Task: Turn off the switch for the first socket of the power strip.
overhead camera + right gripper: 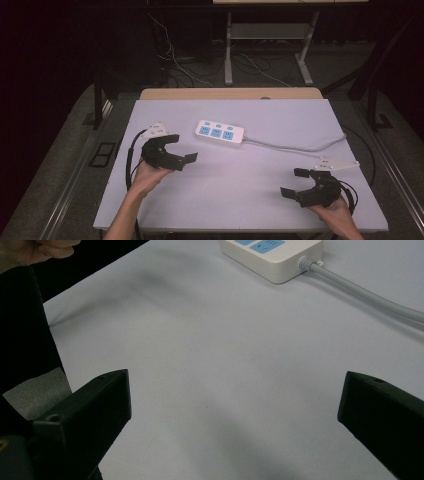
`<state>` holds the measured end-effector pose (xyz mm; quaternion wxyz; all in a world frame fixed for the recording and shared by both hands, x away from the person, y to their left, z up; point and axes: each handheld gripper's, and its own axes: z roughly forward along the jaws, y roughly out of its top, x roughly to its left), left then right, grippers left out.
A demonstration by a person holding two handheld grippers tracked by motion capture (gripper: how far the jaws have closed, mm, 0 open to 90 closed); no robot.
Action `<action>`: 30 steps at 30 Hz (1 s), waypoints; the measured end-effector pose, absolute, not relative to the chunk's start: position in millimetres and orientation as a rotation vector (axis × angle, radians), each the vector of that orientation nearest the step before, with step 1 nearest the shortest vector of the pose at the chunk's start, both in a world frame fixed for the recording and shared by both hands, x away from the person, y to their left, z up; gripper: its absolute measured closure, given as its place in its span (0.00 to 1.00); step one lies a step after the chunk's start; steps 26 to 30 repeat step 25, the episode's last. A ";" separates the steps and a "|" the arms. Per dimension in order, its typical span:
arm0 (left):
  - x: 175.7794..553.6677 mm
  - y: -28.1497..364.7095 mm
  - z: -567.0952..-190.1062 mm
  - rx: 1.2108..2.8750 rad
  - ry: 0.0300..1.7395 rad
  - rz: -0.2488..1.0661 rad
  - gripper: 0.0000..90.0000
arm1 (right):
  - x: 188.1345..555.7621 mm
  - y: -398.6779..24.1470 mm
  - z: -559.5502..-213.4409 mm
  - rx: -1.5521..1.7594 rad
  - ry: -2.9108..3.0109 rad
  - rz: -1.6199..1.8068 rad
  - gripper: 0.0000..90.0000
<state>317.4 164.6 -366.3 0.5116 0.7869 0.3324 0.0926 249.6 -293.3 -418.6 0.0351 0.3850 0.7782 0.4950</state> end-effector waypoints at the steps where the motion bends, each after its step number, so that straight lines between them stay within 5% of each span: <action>1: 314.7 165.7 -368.6 1.893 0.802 0.223 0.00 | 249.7 -293.4 -418.6 1.183 2.391 1.521 0.00; 30: 267.5 179.7 -418.4 1.854 0.836 0.148 0.00 | 248.8 -293.7 -419.3 1.196 2.389 1.523 0.00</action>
